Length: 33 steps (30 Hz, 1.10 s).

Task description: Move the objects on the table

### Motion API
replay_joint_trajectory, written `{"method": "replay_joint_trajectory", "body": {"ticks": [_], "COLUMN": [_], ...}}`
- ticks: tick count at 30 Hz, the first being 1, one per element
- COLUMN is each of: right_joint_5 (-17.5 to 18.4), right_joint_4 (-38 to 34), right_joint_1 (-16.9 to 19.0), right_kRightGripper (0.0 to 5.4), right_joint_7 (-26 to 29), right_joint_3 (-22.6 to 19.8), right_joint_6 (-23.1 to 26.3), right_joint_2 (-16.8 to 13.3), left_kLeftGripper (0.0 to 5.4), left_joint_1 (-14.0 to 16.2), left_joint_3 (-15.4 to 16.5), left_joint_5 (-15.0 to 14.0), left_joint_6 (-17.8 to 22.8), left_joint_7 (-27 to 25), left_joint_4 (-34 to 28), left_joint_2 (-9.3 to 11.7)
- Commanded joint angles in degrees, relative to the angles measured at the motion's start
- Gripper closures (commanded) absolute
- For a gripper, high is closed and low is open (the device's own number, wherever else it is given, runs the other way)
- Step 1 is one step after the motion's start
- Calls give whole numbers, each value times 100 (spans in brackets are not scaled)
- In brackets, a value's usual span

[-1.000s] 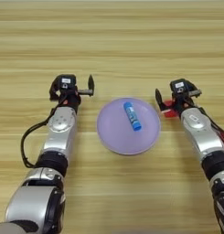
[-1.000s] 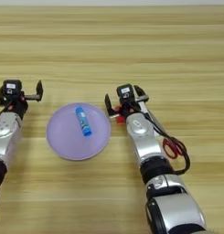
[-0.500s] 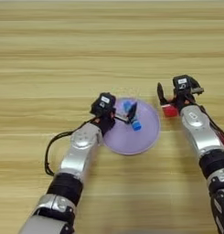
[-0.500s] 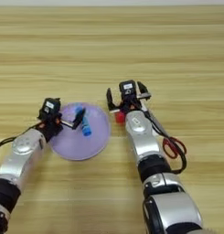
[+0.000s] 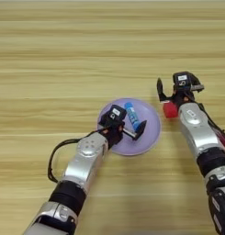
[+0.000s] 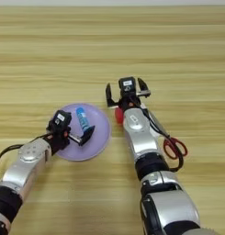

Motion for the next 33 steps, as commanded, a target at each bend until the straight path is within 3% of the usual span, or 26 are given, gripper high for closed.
{"method": "replay_joint_trajectory", "body": {"ticks": [1,9,33], "right_joint_5": [7,13,14], "right_joint_4": [107,166,66], "right_joint_1": [-118,-150,-123], "right_kRightGripper": [4,4,4], "right_joint_7": [-51,-58,-111], "right_joint_3": [1,2,32], "right_joint_6": [-35,-44,27], "right_joint_2": [23,49,111], "left_kLeftGripper": [0,0,0], "left_joint_1": [-299,-597,-1004], "left_joint_3": [-84,-38,3], "left_joint_5": [258,395,524], "left_joint_6": [-77,-313,-604], "left_joint_7": [98,218,308], "left_joint_4": [494,1166,2055], "left_joint_2": [-4,-57,-283]}}
